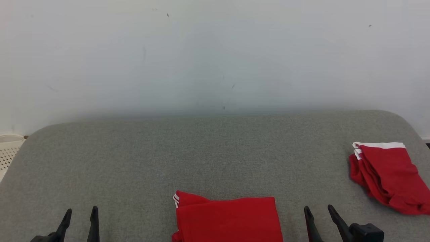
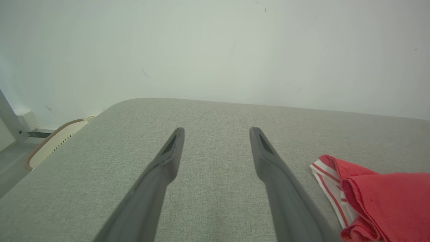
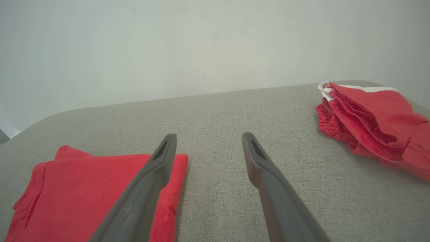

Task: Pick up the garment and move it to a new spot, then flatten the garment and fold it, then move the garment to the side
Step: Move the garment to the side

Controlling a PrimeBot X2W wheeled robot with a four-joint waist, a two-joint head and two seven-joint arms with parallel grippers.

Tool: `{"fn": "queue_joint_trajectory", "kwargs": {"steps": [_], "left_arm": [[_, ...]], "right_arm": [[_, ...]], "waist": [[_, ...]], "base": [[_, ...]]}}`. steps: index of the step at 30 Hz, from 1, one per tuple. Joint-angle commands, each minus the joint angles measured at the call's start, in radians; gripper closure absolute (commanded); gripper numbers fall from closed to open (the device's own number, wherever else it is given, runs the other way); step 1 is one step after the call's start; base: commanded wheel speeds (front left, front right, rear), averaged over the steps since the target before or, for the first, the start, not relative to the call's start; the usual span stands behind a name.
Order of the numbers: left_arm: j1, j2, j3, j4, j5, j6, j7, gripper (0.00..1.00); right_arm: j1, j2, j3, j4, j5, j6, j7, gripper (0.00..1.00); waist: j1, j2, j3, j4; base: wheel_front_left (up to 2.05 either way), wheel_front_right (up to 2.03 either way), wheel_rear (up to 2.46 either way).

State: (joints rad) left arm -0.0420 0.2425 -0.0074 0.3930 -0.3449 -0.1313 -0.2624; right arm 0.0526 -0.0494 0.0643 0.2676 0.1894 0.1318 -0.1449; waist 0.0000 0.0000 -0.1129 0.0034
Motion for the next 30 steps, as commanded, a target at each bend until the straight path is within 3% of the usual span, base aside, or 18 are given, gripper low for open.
{"fn": "queue_joint_trajectory", "kwargs": {"steps": [1,9,17,20,22,30], "left_arm": [[-0.008,0.002,-0.002,-0.003,0.0,0.001,-0.003,0.0],[-0.016,0.001,-0.015,-0.018,-0.012,0.001,-0.003,0.0],[-0.032,0.006,-0.032,-0.003,-0.026,0.001,-0.003,0.0],[-0.042,0.005,-0.037,0.001,-0.026,0.001,-0.003,0.0],[-0.045,0.004,-0.04,0.004,-0.027,0.001,-0.003,0.0],[-0.055,-0.005,-0.06,0.017,-0.026,0.001,-0.003,0.0]], "right_arm": [[-0.003,-0.001,0.001,0.003,0.002,-0.003,0.002,0.0],[-0.016,-0.001,0.007,0.026,0.022,-0.003,0.124,0.0],[-0.073,-0.001,0.025,0.056,0.042,-0.003,0.402,0.0],[-0.12,0.0,0.068,0.088,0.064,-0.003,0.447,0.0],[-0.15,-0.001,0.084,0.135,0.116,-0.003,0.459,0.0],[-0.268,-0.001,0.103,0.366,0.085,-0.003,0.517,0.0]], "waist": [[0.0,0.0,0.002,0.003],[0.0,0.0,0.012,0.019],[0.0,0.0,0.025,0.029],[0.0,0.0,0.031,0.034],[0.0,0.0,0.035,0.037],[0.0,0.0,0.034,0.063]], "base": [[0.0,0.0,0.0],[0.0,0.0,0.0],[0.0,0.0,0.0],[0.0,0.0,0.0],[0.0,0.0,0.0],[0.0,0.0,0.0]]}}
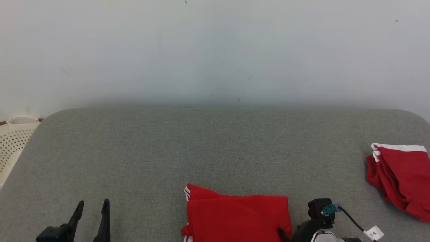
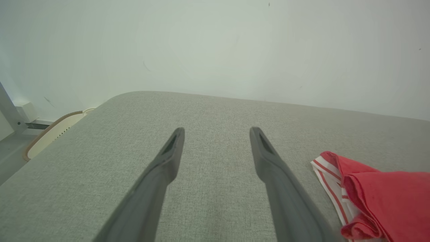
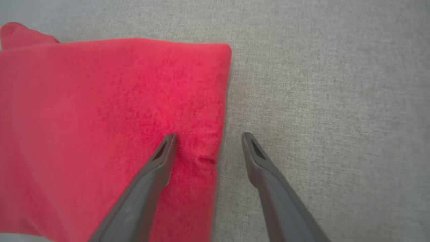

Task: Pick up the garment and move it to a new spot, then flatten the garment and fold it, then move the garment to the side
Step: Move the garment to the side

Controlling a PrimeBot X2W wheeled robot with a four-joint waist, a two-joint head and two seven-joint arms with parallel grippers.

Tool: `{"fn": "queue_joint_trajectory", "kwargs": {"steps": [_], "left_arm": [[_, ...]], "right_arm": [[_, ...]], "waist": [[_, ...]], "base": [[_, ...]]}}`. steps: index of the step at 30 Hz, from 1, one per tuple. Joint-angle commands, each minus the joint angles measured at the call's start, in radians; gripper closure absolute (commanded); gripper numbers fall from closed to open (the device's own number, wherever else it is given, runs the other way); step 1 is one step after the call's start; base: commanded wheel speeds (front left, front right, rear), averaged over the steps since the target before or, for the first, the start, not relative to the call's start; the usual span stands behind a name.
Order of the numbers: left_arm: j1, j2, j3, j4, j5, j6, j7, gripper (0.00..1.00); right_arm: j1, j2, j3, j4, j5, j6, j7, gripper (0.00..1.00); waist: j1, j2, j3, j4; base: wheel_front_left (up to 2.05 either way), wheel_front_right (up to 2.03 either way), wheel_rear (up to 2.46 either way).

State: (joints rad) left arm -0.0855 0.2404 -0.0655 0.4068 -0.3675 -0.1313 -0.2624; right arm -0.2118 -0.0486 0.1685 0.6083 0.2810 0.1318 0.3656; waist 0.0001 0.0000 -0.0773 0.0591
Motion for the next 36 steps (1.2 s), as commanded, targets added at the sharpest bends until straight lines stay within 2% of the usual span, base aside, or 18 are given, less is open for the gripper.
{"fn": "queue_joint_trajectory", "kwargs": {"steps": [1,8,9,10,11,12,23,29,36], "left_arm": [[-0.014,-0.003,-0.004,0.003,-0.003,0.001,-0.003,0.0],[-0.018,-0.013,-0.008,0.009,0.007,0.001,-0.003,0.0],[-0.019,-0.015,-0.007,0.01,0.007,0.001,-0.003,0.0],[-0.018,-0.016,-0.005,0.012,0.007,0.001,-0.003,0.0],[-0.018,-0.016,-0.005,0.012,0.007,0.001,-0.003,0.0],[-0.016,-0.017,-0.003,0.013,0.005,0.001,-0.003,0.0],[0.028,0.011,0.005,-0.022,-0.029,0.001,-0.003,0.0],[0.069,0.044,0.003,-0.068,-0.067,0.001,-0.003,0.0],[0.11,0.095,-0.005,-0.146,-0.113,0.001,-0.003,0.0]], "right_arm": [[-0.016,-0.001,0.005,0.046,0.001,-0.003,0.013,0.0],[-0.068,0.004,0.085,0.171,0.021,0.0,0.071,0.0],[-0.076,0.004,0.099,0.178,0.024,0.0,0.074,0.51],[-0.098,0.004,0.092,0.184,0.012,0.0,0.083,0.66],[-0.098,0.004,0.092,0.184,0.012,0.0,0.083,0.66],[-0.125,0.002,0.08,0.18,-0.007,0.0,0.094,1.0],[-0.208,-0.007,-0.014,0.072,-0.218,-0.001,0.139,1.0],[-0.284,-0.101,0.012,0.017,-0.299,-0.001,0.191,1.0],[-0.422,-0.21,0.083,-0.011,-0.264,-0.001,0.261,1.0]], "waist": [[-0.0001,0.0,-0.002,0.011],[-0.0001,0.0,-0.005,0.03],[-0.0001,0.0,-0.005,0.031],[-0.0001,0.0,-0.006,0.03],[-0.0001,0.0,-0.006,0.03],[-0.0001,0.0,-0.007,0.028],[-0.0001,0.0,-0.013,-0.041],[-0.0001,0.0,-0.007,-0.108],[-0.0001,0.0,0.023,-0.178]], "base": [[0.0,0.0,0.0],[0.0,0.0,0.0],[0.0,0.0,0.0],[0.0,0.0,0.0],[0.0,0.0,0.0],[0.0,0.0,0.0],[0.0,0.0,0.0],[0.0,0.0,0.0],[0.0,0.0,0.0]]}}
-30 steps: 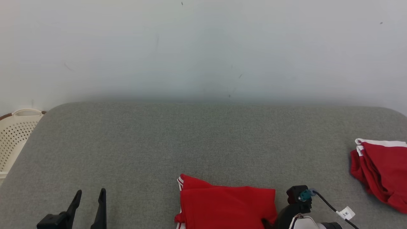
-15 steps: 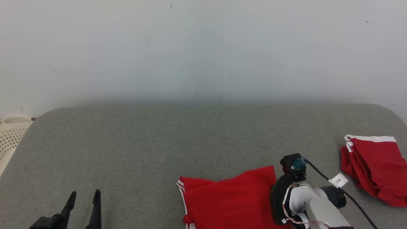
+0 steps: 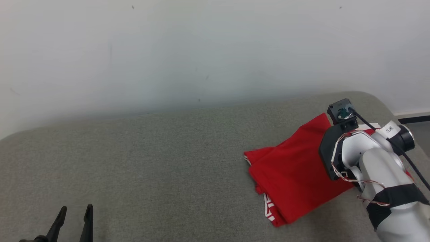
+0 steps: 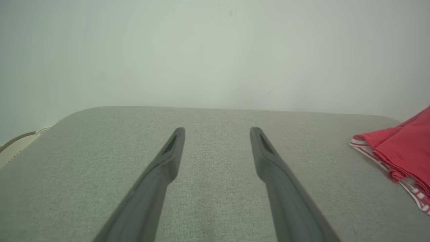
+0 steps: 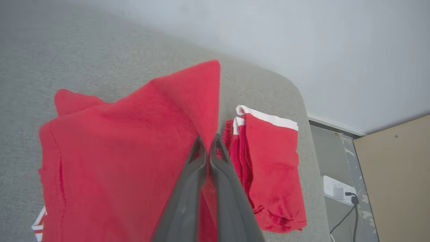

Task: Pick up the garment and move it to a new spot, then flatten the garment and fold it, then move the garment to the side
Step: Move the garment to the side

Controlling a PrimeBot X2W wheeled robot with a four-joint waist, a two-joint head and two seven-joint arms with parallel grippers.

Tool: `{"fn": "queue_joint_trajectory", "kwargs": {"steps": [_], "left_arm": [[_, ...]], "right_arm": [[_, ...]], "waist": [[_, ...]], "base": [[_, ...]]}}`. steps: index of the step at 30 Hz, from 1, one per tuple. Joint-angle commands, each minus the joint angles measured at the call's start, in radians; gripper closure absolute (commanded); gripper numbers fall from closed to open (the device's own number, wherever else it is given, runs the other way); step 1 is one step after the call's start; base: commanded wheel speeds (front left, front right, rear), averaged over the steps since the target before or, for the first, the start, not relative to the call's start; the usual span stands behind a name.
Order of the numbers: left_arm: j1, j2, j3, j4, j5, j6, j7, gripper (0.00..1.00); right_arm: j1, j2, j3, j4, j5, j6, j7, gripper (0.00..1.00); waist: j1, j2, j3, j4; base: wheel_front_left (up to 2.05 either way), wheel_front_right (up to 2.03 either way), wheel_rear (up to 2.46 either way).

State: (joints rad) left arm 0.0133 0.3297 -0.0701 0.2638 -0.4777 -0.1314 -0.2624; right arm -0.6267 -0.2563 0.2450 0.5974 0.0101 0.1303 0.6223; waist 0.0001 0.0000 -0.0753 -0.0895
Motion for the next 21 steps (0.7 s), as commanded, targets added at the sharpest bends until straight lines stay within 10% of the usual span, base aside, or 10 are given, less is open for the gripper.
{"fn": "queue_joint_trajectory", "kwargs": {"steps": [1,18,19,20,21], "left_arm": [[0.013,0.014,-0.002,-0.012,-0.011,0.001,-0.003,0.0],[-0.029,0.074,-0.078,0.002,-0.035,0.001,-0.003,0.0],[-0.035,0.073,-0.082,0.004,-0.032,0.001,-0.003,0.0],[-0.039,0.072,-0.083,0.007,-0.027,0.001,-0.003,0.0],[-0.041,0.071,-0.083,0.011,-0.024,0.001,-0.003,0.0]], "right_arm": [[-0.023,-0.013,0.02,0.001,0.018,0.0,0.012,1.0],[-0.159,-0.229,-0.114,0.187,-0.051,0.0,-0.142,1.0],[-0.152,-0.233,-0.134,0.204,-0.072,0.0,-0.157,0.72],[-0.145,-0.232,-0.156,0.223,-0.087,0.0,-0.165,0.0],[-0.139,-0.225,-0.172,0.233,-0.1,0.0,-0.18,0.0]], "waist": [[-0.0001,0.0,0.026,-0.035],[-0.0001,0.0,0.061,0.002],[-0.0001,0.0,0.062,0.01],[-0.0001,0.0,0.061,0.016],[-0.0001,0.0,0.061,0.021]], "base": [[0.0,0.0,0.0],[0.0,0.0,0.0],[0.0,0.0,0.0],[0.0,0.0,0.0],[0.0,0.0,0.0]]}}
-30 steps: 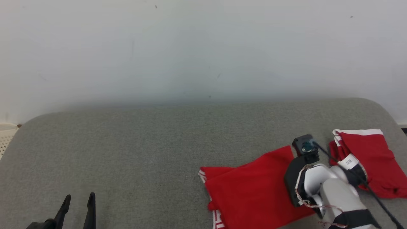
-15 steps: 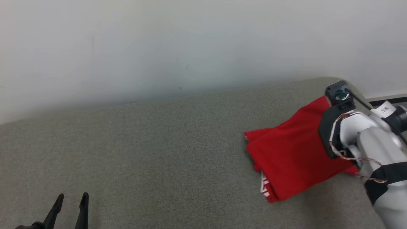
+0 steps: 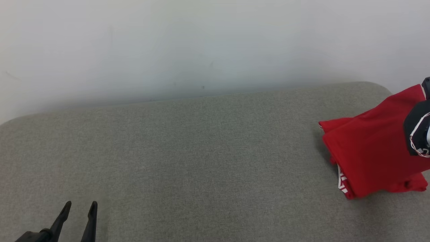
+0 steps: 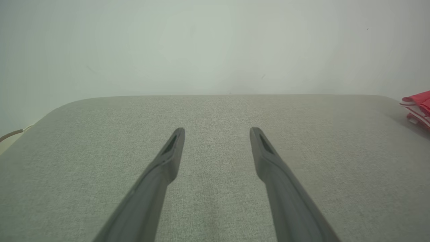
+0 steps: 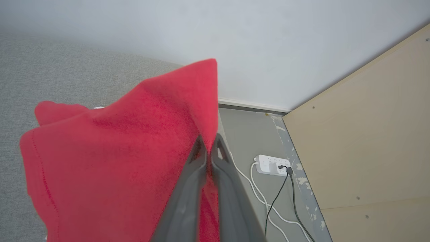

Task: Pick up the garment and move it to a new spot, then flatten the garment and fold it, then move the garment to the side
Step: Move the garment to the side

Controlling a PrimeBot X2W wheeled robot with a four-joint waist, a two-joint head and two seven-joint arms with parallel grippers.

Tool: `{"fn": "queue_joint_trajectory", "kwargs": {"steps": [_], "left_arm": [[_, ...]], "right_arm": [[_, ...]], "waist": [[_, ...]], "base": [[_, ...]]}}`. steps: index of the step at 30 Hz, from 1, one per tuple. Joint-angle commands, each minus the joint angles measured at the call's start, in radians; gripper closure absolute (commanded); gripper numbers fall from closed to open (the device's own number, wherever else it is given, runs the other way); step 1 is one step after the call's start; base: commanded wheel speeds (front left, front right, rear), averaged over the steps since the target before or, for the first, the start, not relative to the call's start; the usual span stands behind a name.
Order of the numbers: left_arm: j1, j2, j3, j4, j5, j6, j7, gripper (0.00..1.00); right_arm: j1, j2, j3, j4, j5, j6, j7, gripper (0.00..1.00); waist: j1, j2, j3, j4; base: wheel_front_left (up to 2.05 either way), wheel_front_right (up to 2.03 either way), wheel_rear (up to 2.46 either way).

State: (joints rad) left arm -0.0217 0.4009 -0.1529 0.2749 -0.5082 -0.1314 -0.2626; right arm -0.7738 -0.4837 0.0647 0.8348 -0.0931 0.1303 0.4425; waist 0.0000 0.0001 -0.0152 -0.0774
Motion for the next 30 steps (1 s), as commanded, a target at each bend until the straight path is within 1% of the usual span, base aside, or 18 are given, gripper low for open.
{"fn": "queue_joint_trajectory", "kwargs": {"steps": [1,6,9,13,16,20,22,26,30], "left_arm": [[-0.008,-0.001,0.002,0.004,0.006,0.001,-0.003,0.0],[-0.009,-0.003,0.012,0.013,0.027,0.001,-0.003,0.0],[0.002,0.002,0.016,-0.012,0.045,0.001,-0.003,0.0],[0.024,-0.01,0.046,-0.043,0.04,0.001,-0.003,0.0],[0.033,-0.012,0.053,-0.042,0.029,0.002,-0.003,0.0],[0.043,-0.035,0.087,-0.023,-0.007,0.002,-0.003,0.0],[0.044,-0.044,0.114,-0.015,0.0,0.002,-0.003,0.0],[0.049,-0.073,0.165,0.018,0.013,0.001,-0.003,0.0],[0.033,-0.105,0.211,0.049,0.043,0.002,-0.003,0.0]], "right_arm": [[0.01,0.01,-0.004,0.002,-0.015,0.0,-0.013,0.0],[0.018,0.046,-0.058,0.023,-0.065,0.0,-0.057,0.0],[0.009,0.075,-0.08,0.025,-0.083,0.0,-0.076,0.0],[0.015,0.12,-0.116,0.024,-0.072,0.0,-0.081,0.0],[0.041,0.149,-0.139,-0.001,-0.044,0.0,-0.119,0.0],[0.109,0.191,-0.165,-0.072,0.014,0.0,-0.224,0.0],[0.166,0.226,-0.178,-0.112,0.065,0.0,-0.261,0.0],[0.29,0.272,-0.186,-0.247,0.143,0.0,-0.352,0.0],[0.442,0.314,-0.151,-0.402,0.191,0.0,-0.44,0.0]], "waist": [[0.0,-0.0001,0.001,0.011],[0.0,-0.0001,-0.001,0.016],[0.0,-0.0001,-0.002,0.013],[0.0,-0.0001,-0.007,0.009],[0.0,-0.0001,-0.017,0.01],[0.0,-0.0001,-0.032,0.015],[0.0,-0.0001,-0.041,0.018],[0.0,-0.0001,-0.056,0.023],[0.0,-0.0001,-0.066,0.037]], "base": [[0.0,0.0,0.0],[0.0,0.0,0.0],[0.0,0.0,0.0],[0.0,0.0,0.0],[0.0,0.0,0.0],[0.0,0.0,0.0],[0.0,0.0,0.0],[0.0,0.0,0.0],[0.0,0.0,0.0]]}}
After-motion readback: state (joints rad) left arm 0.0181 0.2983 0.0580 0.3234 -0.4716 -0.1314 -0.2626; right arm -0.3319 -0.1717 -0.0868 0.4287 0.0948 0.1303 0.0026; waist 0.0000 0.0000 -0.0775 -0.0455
